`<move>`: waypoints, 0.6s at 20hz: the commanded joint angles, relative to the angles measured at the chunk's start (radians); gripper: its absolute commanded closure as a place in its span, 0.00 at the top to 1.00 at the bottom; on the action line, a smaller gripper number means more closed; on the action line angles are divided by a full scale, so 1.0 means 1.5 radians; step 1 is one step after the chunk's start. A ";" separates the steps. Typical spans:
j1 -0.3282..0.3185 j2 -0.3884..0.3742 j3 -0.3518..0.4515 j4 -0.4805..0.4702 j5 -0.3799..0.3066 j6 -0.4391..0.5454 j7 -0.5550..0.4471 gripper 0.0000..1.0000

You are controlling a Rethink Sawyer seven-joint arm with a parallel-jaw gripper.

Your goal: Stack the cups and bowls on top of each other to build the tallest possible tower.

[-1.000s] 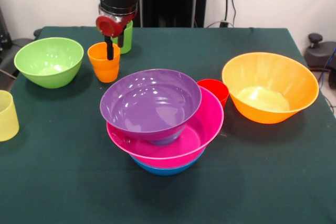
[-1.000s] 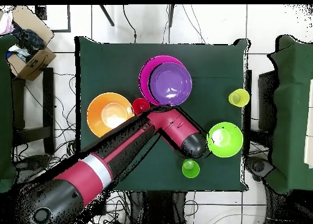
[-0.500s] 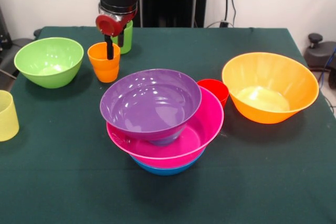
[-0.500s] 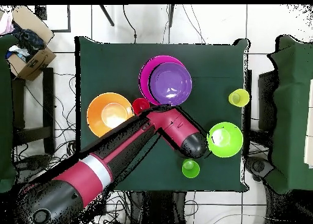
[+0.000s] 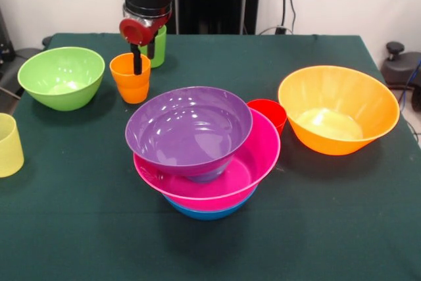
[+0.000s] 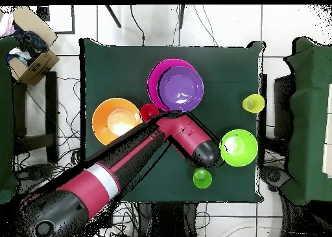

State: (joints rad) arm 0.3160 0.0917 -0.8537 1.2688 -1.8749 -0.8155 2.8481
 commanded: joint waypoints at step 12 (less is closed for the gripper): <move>-0.027 0.015 0.117 0.020 0.024 0.055 -0.106 1.00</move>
State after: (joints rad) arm 0.3082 0.0917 -0.8537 1.2765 -1.8727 -0.8155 2.8481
